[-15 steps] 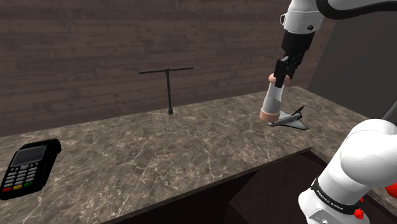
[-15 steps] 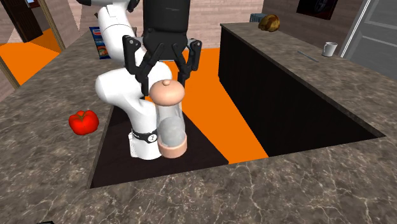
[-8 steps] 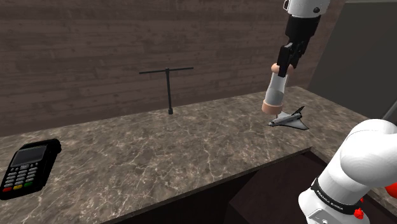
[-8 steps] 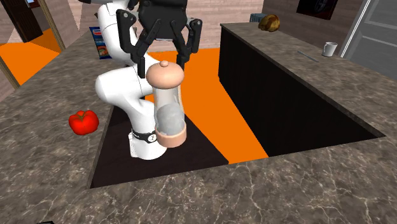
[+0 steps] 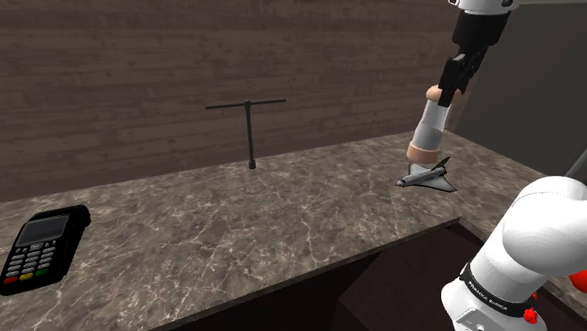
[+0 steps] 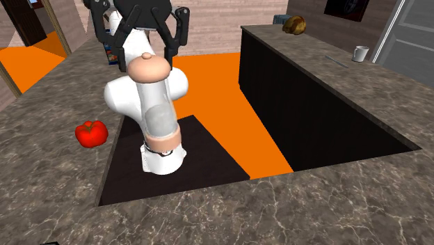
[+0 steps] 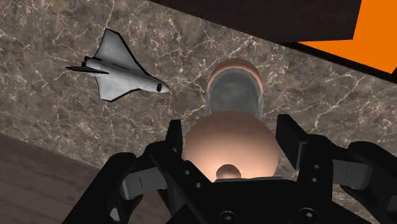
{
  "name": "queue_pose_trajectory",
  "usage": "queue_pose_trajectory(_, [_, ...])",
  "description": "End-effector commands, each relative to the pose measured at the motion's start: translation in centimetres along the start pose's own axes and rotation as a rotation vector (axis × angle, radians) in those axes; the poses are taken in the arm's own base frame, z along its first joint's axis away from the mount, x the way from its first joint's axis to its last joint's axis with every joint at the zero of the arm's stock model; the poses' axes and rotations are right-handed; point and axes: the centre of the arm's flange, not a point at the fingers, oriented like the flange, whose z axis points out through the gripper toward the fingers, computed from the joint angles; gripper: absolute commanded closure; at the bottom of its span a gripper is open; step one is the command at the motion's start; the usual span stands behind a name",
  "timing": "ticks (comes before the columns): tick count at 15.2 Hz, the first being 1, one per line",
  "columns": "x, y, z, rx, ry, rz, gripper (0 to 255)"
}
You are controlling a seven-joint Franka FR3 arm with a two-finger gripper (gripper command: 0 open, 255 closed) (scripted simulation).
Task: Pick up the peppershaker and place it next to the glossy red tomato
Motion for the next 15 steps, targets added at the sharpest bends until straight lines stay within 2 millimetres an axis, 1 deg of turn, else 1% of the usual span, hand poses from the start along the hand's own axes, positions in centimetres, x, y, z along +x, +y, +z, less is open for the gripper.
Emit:
queue_pose_trajectory(1, [-1.7,1.9,0.2,0.0,0.0,-0.001,255])
queue_pose_trajectory(15, [-14.2,15.4,2.0,0.0,0.0,-0.001,255])
